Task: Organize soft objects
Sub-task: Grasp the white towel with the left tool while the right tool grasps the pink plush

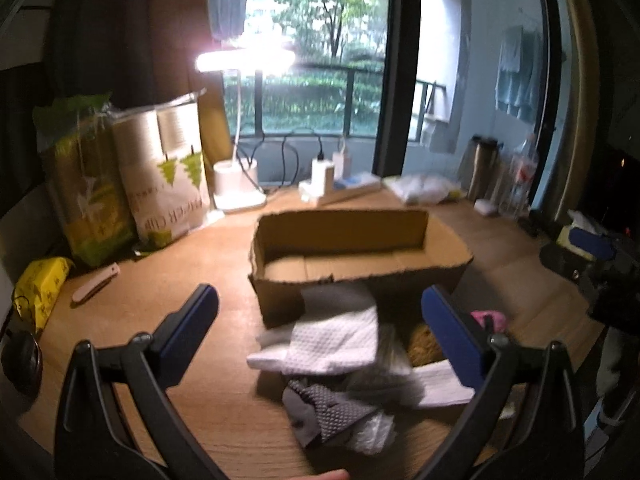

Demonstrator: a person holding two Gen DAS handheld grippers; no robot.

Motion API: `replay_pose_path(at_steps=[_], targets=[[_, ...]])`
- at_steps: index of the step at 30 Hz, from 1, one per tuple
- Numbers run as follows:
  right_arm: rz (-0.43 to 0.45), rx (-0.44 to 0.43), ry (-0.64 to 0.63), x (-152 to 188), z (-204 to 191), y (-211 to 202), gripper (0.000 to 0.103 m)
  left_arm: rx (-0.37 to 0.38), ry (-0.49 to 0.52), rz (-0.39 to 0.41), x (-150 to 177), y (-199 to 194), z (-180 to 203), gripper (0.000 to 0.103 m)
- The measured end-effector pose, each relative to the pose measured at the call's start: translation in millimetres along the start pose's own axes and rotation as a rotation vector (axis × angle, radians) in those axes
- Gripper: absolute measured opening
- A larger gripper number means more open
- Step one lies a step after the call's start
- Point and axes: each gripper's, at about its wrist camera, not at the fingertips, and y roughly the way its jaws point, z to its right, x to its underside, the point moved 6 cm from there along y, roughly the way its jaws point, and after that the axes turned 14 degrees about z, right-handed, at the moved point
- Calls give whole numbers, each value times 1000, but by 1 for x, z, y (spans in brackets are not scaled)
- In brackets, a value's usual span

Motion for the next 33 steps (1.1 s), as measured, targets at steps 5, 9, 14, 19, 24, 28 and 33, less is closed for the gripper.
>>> replay_pose_path(at_steps=[5,9,14,19,24,28,33], targets=[[-68,9,21,24,9,18,88,16,-22,-161,31,26,6,102],[-135,0,55,46,17,32,88,28,-30,-230,47,45,9,102],[-214,-16,117,69,25,47,88,44,-48,-303,62,60,10,102],[-288,-40,169,88,25,60,88,39,-48,-349,69,69,7,88],[-340,-58,209,101,24,73,85,51,-18,-380,74,74,4,66],[-365,-81,235,108,21,78,67,63,-9,-397,76,75,3,50],[-377,-100,239,111,17,77,56,85,-15,-401,74,73,3,25]])
